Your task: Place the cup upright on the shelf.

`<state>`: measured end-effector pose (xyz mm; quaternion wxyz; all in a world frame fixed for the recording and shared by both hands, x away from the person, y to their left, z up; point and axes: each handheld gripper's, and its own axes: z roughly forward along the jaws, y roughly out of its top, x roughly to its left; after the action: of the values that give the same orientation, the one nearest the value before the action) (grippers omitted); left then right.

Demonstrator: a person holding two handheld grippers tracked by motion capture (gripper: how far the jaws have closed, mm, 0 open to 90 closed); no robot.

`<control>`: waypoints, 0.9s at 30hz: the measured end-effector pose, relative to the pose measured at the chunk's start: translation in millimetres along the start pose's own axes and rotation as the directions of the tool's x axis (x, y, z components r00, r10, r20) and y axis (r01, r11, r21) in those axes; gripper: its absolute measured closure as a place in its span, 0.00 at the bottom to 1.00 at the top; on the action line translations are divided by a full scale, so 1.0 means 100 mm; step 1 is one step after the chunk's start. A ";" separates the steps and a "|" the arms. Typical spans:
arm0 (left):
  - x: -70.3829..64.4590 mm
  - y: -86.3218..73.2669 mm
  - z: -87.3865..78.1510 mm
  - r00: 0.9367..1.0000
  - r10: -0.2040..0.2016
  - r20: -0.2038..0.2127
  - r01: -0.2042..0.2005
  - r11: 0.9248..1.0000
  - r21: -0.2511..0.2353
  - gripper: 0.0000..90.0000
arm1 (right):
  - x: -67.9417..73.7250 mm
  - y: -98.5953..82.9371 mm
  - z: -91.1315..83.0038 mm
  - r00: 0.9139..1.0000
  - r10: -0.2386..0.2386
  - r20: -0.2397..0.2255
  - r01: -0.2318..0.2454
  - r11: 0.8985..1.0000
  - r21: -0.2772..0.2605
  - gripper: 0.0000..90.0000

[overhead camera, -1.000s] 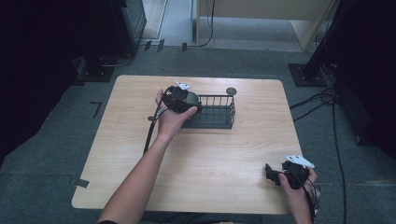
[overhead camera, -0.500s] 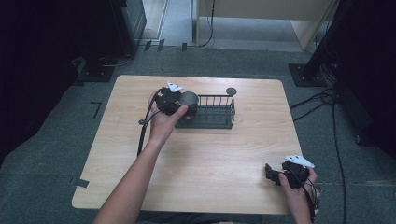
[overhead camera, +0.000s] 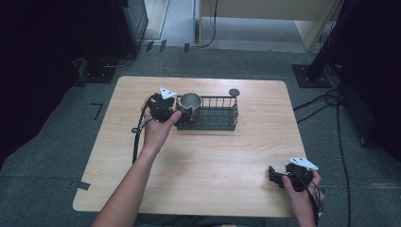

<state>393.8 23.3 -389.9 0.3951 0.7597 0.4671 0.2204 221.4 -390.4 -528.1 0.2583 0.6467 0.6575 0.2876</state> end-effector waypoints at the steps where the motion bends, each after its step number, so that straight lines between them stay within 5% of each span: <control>1: 0.00 0.00 0.00 1.000 0.000 0.000 0.000 1.000 0.000 0.00 | 0.00 0.00 0.00 1.000 0.000 0.000 0.000 1.000 0.000 0.00; 27: 0.23 -0.49 -0.39 0.997 -0.018 -0.074 0.017 1.000 -0.023 0.00 | 0.00 0.00 0.00 1.000 0.002 0.000 -0.002 1.000 -0.001 0.00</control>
<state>351.2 71.4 -407.4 0.3877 0.7424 0.4857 0.2503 221.4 -390.2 -528.1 0.2582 0.6472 0.6569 0.2880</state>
